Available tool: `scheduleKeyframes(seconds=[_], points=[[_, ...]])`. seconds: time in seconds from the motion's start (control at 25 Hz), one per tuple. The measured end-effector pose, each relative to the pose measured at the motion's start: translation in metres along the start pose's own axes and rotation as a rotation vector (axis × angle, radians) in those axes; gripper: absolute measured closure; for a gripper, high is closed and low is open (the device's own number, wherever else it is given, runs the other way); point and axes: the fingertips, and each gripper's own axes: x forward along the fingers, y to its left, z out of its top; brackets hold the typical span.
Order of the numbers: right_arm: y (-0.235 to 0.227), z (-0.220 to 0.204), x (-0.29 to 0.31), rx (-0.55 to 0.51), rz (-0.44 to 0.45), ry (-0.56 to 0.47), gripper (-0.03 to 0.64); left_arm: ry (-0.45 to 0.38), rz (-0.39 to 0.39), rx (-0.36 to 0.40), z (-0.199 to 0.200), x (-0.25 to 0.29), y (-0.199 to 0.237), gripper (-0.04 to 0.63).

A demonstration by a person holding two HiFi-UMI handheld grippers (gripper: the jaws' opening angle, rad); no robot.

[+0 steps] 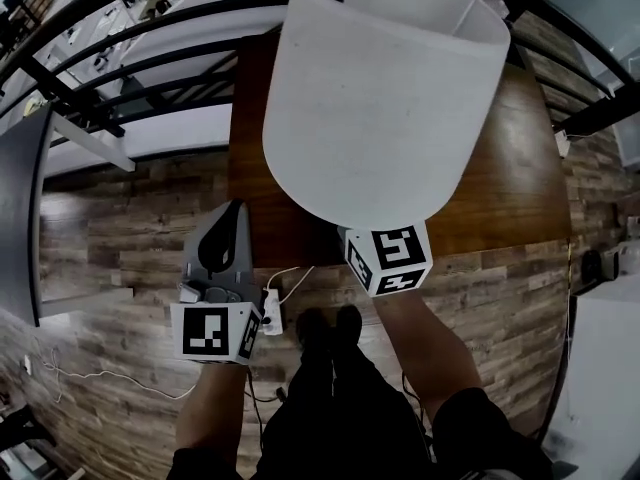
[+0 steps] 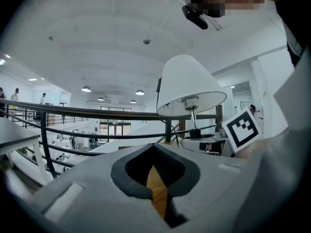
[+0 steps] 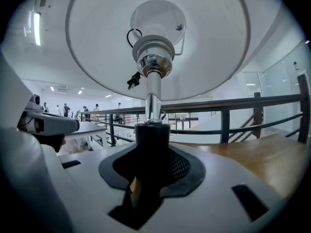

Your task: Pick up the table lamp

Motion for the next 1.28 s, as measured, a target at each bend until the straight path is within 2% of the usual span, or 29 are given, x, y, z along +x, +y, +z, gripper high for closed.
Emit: scheduleKeyframes(seconds=[0.12, 0.36, 0.52, 0.68, 0.88, 1.04, 1.16, 1.28], points=[[0.002, 0.020, -0.029, 0.012, 0.011, 0.019, 0.488, 0.022, -0.004, -0.008, 0.016, -0.017, -0.013, 0.591], [0.007, 0.066, -0.085, 0.046, 0.028, 0.034, 0.488, 0.003, -0.013, 0.012, 0.071, -0.044, -0.029, 0.591], [0.013, 0.082, -0.132, 0.029, 0.043, 0.054, 0.488, 0.010, -0.050, -0.047, 0.100, -0.074, -0.047, 0.591], [0.021, 0.096, -0.173, 0.013, 0.085, 0.077, 0.488, 0.019, -0.071, -0.019, 0.123, -0.103, -0.070, 0.591], [0.034, 0.103, -0.218, 0.006, 0.128, 0.103, 0.488, 0.018, -0.120, -0.014, 0.141, -0.133, -0.104, 0.591], [0.037, 0.111, -0.246, 0.064, 0.156, 0.097, 0.488, 0.000, -0.133, 0.001, 0.154, -0.152, -0.126, 0.591], [0.033, 0.118, -0.263, 0.114, 0.156, 0.080, 0.488, -0.004, -0.130, 0.001, 0.157, -0.165, -0.133, 0.591], [0.020, 0.130, -0.281, 0.118, 0.132, 0.049, 0.488, 0.006, -0.119, 0.015, 0.156, -0.171, -0.137, 0.591]])
